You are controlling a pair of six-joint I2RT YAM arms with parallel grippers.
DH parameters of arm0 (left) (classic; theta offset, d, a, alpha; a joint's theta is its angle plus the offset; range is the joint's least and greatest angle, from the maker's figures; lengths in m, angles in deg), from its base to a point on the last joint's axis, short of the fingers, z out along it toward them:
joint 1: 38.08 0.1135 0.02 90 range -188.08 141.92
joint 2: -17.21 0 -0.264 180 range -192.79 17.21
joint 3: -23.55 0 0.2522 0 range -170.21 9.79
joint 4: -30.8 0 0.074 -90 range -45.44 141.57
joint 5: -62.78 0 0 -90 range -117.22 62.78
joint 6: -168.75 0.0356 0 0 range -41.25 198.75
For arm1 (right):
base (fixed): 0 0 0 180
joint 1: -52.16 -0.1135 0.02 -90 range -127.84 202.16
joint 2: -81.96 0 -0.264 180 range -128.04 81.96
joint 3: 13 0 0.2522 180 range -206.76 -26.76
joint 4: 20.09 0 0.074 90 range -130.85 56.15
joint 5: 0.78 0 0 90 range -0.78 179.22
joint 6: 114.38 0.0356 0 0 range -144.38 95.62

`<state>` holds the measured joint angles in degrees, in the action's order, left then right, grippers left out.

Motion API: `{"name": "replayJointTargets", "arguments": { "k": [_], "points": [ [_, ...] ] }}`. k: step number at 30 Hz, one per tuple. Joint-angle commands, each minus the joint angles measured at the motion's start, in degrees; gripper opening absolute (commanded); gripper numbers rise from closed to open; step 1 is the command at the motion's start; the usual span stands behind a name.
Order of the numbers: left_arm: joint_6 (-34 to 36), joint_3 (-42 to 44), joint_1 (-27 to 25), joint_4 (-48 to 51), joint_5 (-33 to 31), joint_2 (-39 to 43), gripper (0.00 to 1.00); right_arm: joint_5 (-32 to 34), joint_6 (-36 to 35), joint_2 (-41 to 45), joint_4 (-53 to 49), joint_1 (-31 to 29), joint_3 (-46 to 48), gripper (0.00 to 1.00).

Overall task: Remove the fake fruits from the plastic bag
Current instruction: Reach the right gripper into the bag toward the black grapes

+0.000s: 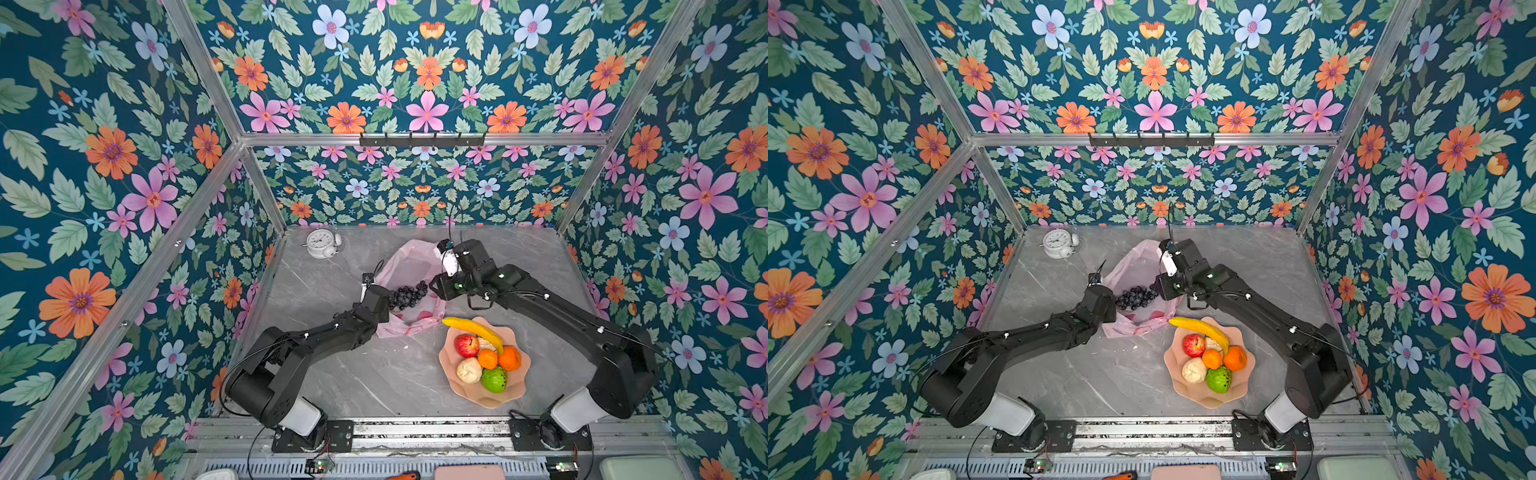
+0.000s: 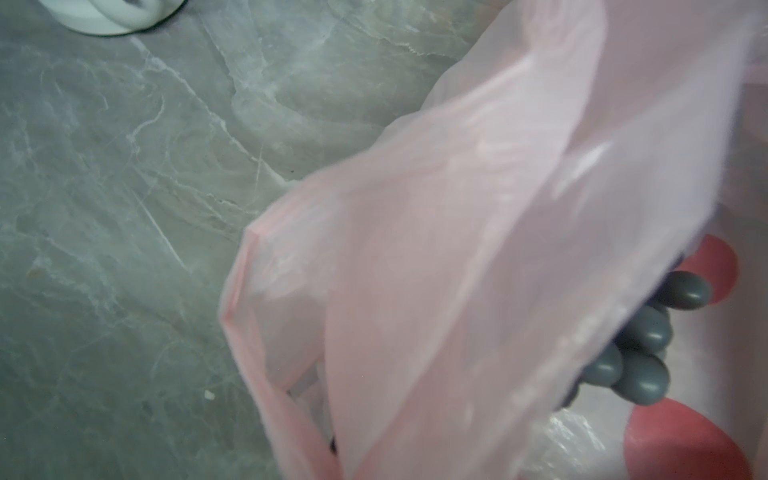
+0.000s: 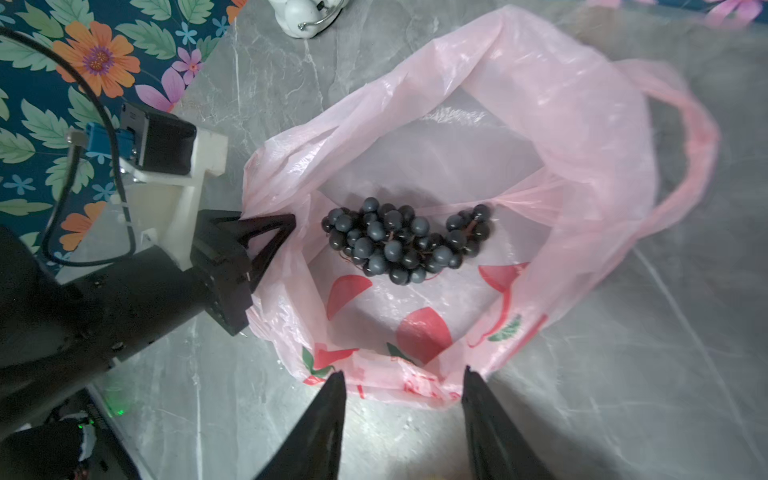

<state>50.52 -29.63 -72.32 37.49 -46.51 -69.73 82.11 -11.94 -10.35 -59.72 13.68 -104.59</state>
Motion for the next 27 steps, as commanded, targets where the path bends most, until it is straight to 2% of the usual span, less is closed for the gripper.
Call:
{"name": "replayJointTargets", "arguments": {
  "k": [1,3,7,12,18,27],
  "points": [
    [-3.95,1.33,0.63,1.64,1.48,0.54,0.08,2.07,1.03,-5.55,0.31,-2.80,-3.30,0.49],
    [-4.69,2.19,2.32,1.71,3.38,0.32,0.08,4.43,-2.46,-9.27,-1.43,-4.53,-5.92,0.49],
    [-5.74,5.19,7.68,-2.17,11.09,0.02,0.08,11.10,-9.86,-15.87,-4.53,-8.17,-10.82,0.52],
    [-4.64,4.45,8.14,-2.33,12.43,-2.40,0.07,12.72,-10.68,-19.48,-4.52,-8.67,-13.98,0.54],
    [-4.54,5.13,6.49,-2.47,14.09,-3.15,0.07,11.72,-9.02,-22.13,-4.02,-10.04,-15.68,0.55],
    [-5.18,8.52,6.14,-6.28,15.58,-2.11,0.06,11.14,5.20,-23.31,-5.06,-12.92,-12.42,0.54]
  ]
}}
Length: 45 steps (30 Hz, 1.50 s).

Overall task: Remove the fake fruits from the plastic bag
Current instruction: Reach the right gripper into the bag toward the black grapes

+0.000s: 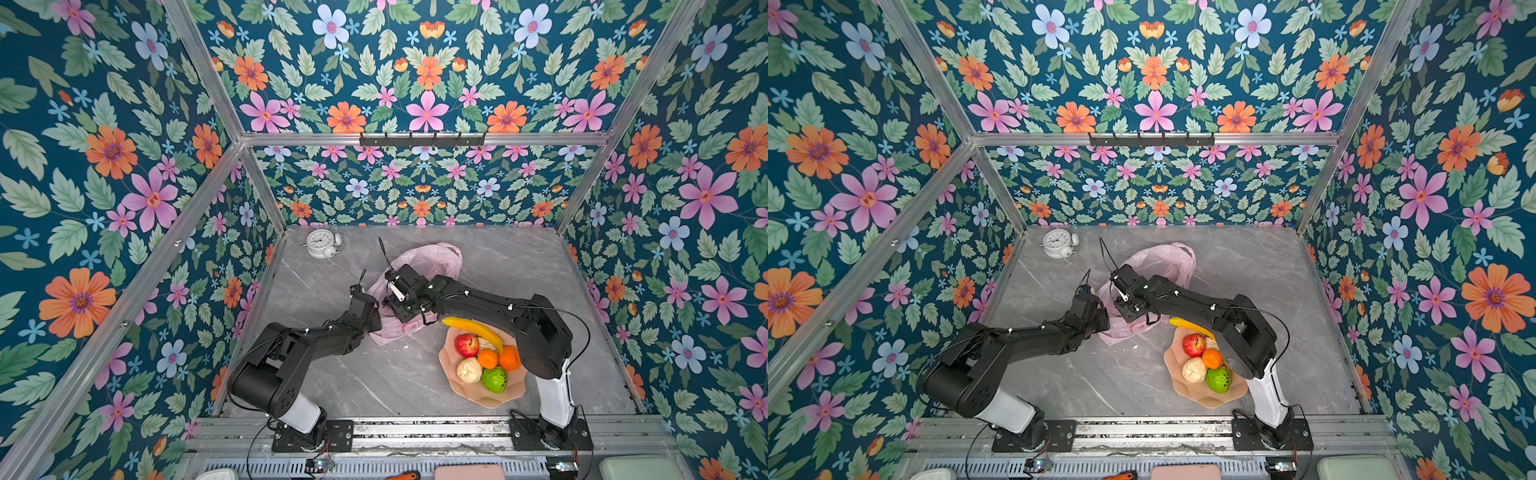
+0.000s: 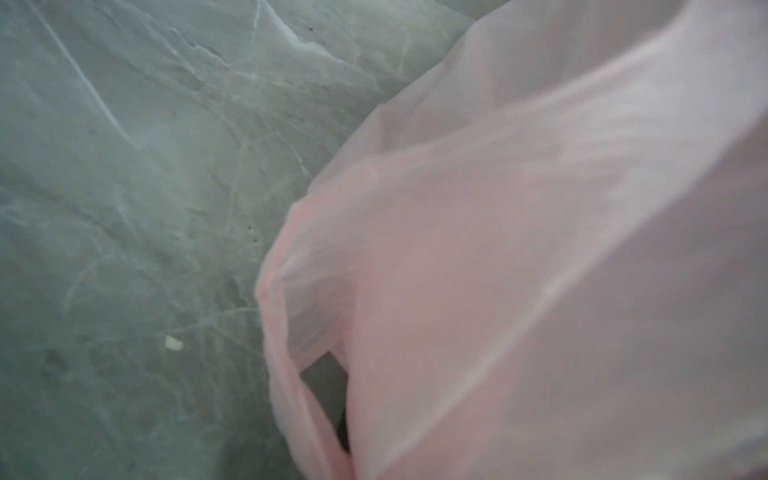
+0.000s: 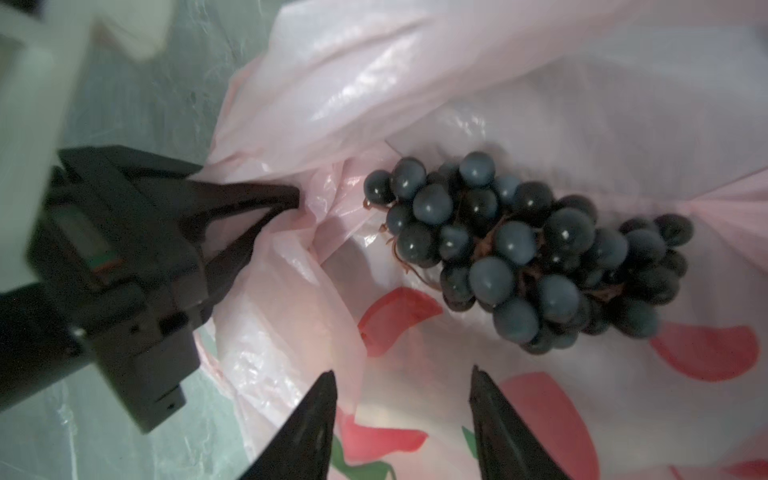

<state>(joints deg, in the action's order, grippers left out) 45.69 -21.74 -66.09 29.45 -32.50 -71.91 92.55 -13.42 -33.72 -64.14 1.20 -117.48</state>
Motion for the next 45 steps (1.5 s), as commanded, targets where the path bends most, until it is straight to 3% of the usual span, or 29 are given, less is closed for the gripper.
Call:
{"name": "replayJointTargets", "arguments": {
  "k": [1,7,10,21,33,45],
  "points": [
    [-0.34,0.97,-0.18,1.10,1.82,0.18,0.06,1.56,8.82,-0.05,-0.95,-0.53,0.71,0.55],
    [-1.75,2.38,-1.00,-1.04,2.29,0.79,0.06,0.65,21.35,-0.92,1.75,-0.52,3.87,0.55],
    [-2.91,4.05,-1.08,-2.05,2.22,1.90,0.06,-0.11,23.06,-2.05,3.62,-0.54,4.92,0.55],
    [-4.03,6.97,-2.45,-3.41,2.29,2.90,0.06,0.24,23.67,-3.39,5.10,-0.15,2.14,0.55],
    [-3.86,6.96,-3.01,-3.61,1.79,2.92,0.06,-0.07,21.48,-6.59,4.64,-1.02,-1.69,0.30],
    [-4.21,6.83,-3.10,-4.13,2.71,2.35,0.06,6.09,17.62,-10.11,3.85,-1.42,-5.13,0.28]
  ]
}}
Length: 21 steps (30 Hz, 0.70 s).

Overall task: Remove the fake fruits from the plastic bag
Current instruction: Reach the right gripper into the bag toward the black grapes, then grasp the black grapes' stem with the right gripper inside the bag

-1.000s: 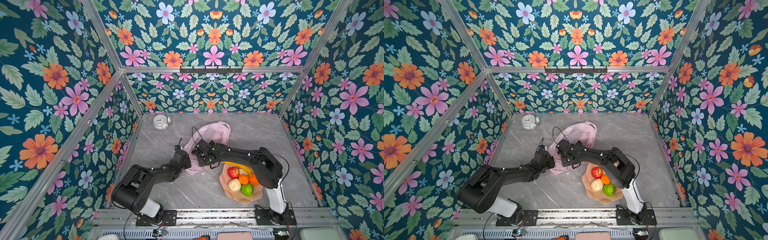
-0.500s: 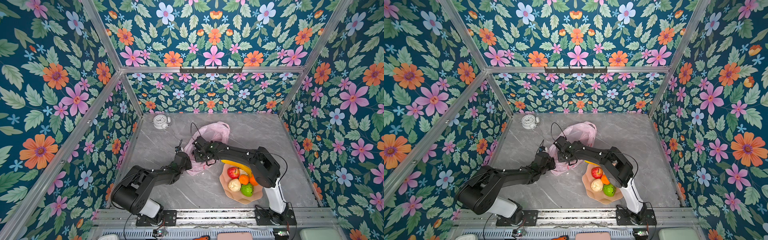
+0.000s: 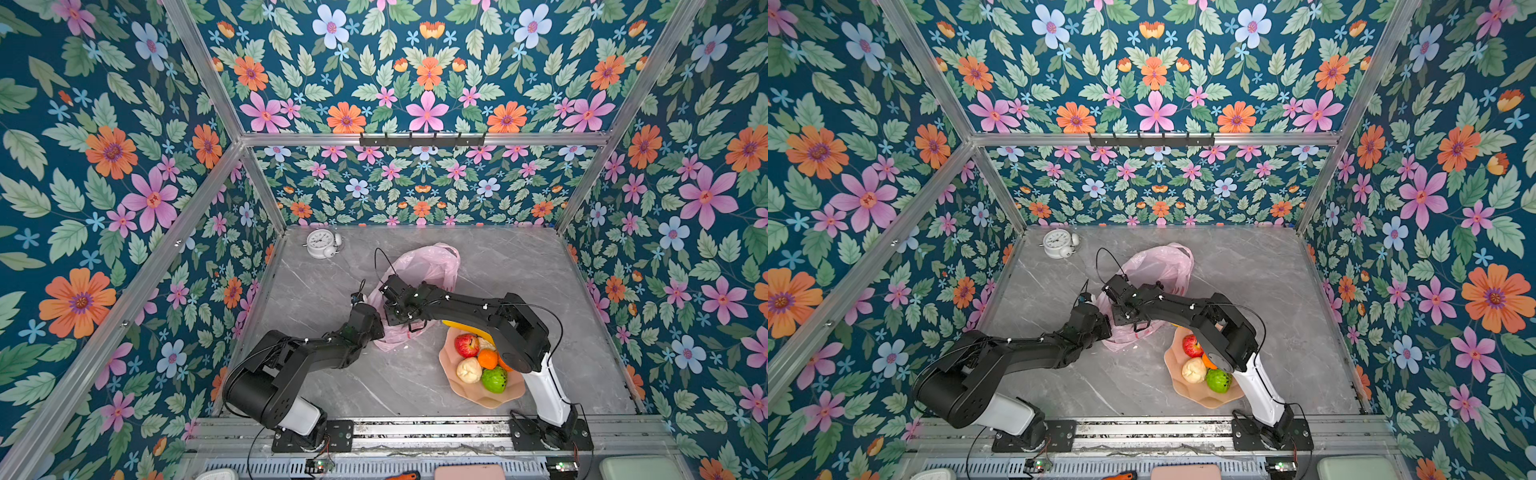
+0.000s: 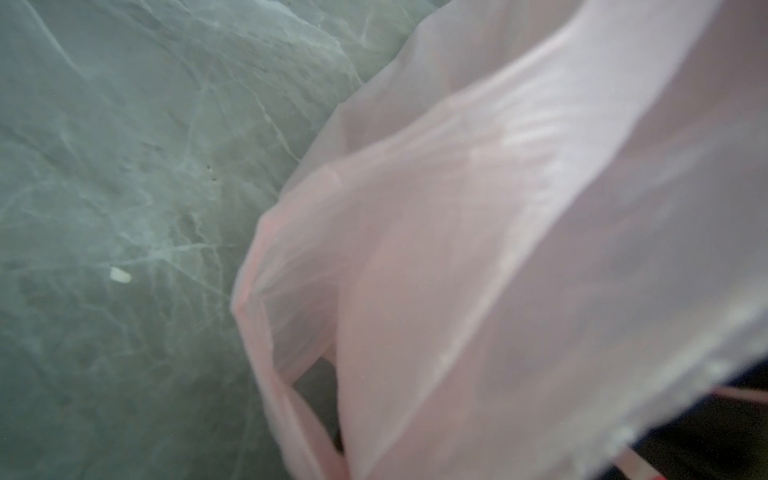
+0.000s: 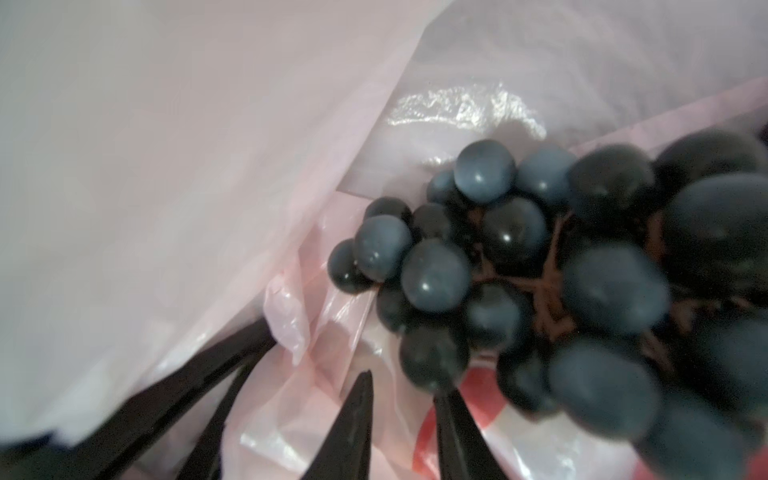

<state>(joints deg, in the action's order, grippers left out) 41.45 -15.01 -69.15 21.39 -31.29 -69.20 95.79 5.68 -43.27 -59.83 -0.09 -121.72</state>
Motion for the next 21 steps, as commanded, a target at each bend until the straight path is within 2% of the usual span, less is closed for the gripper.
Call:
{"name": "replayJointTargets", "arguments": {
  "k": [1,12,17,21],
  "points": [
    [0.12,0.10,-0.06,3.93,1.60,-0.36,0.06,3.16,-1.90,-0.75,-0.33,-0.22,-1.18,0.28],
    [-0.14,0.35,-0.39,3.58,2.14,-0.29,0.06,9.07,-2.56,-3.19,-1.76,-0.73,-5.13,0.38],
    [-0.23,0.45,-0.55,3.40,2.05,-0.16,0.06,12.68,-2.25,-5.10,-3.95,-0.69,-7.40,0.38],
    [-0.23,0.45,-0.64,3.32,2.05,-0.18,0.06,14.02,-2.86,-5.71,-3.77,-0.68,-8.22,0.34]
  ]
}}
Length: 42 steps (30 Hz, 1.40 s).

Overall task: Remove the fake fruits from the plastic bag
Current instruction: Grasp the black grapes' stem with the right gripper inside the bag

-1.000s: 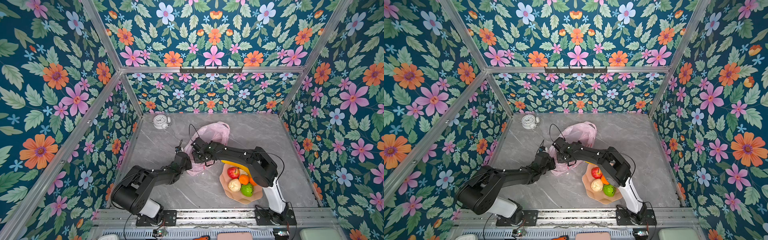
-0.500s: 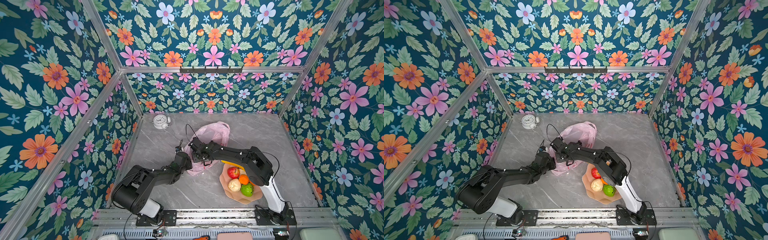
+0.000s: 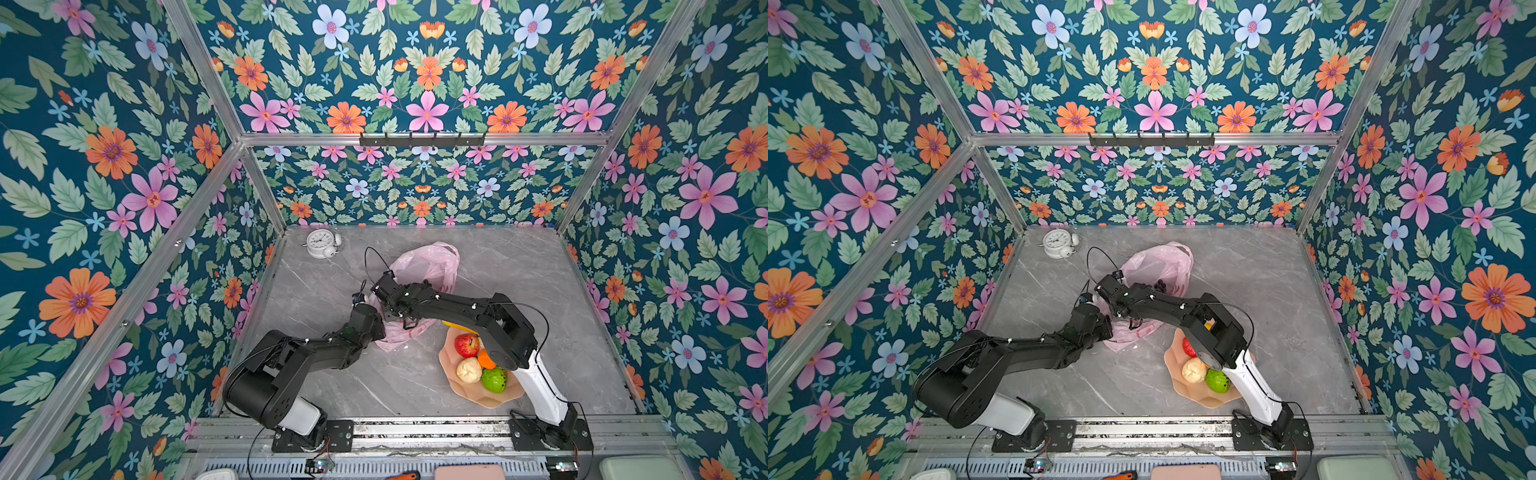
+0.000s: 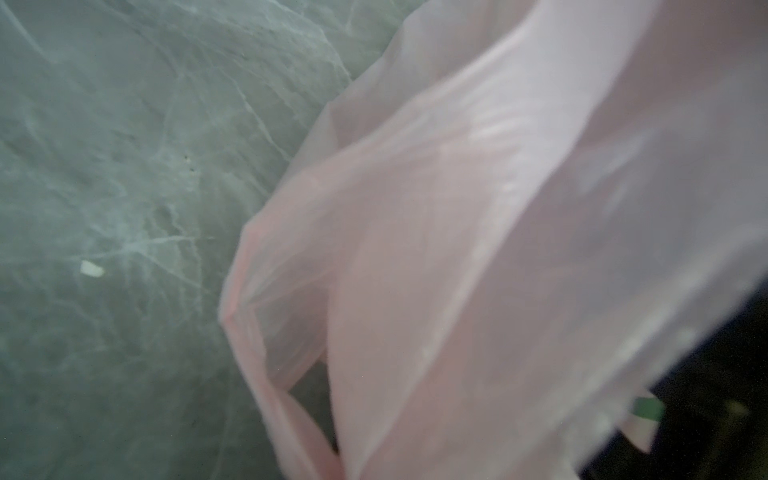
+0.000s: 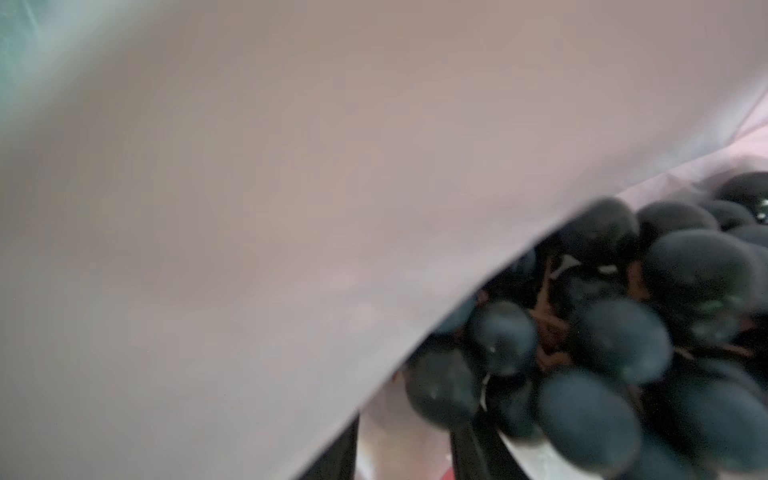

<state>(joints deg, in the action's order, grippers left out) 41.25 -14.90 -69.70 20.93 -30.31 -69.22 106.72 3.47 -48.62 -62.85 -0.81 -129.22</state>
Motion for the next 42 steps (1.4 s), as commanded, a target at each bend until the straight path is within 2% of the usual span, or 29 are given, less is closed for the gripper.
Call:
{"name": "replayJointTargets", "arguments": {
  "k": [1,9,12,17,24,33,42],
  "points": [
    [-0.03,0.34,-0.03,3.78,1.07,-0.14,0.06,3.68,-0.75,-0.59,-0.89,-0.02,-0.89,0.33],
    [-0.12,0.30,-0.28,3.37,1.07,-0.40,0.06,7.65,-1.22,-2.54,-0.93,-0.02,-2.45,0.23],
    [-0.11,0.50,-0.28,3.34,0.92,-0.28,0.06,9.27,-0.99,-3.36,-1.71,0.01,-3.32,0.24],
    [-0.12,0.71,-0.35,3.12,0.81,-0.06,0.06,11.85,-0.61,-4.14,-2.11,0.06,-3.61,0.30],
    [-0.12,0.73,-0.43,2.90,0.90,-0.22,0.06,10.97,-1.76,-6.73,-2.71,0.03,-6.58,0.22],
    [-0.12,0.69,-0.55,2.98,0.81,-0.15,0.06,9.43,-2.63,-5.25,-1.78,0.03,-5.90,0.00],
    [-0.12,-0.25,-0.55,4.13,0.63,-0.36,0.06,5.82,-3.09,2.29,3.41,0.03,1.64,0.00]
  ]
}}
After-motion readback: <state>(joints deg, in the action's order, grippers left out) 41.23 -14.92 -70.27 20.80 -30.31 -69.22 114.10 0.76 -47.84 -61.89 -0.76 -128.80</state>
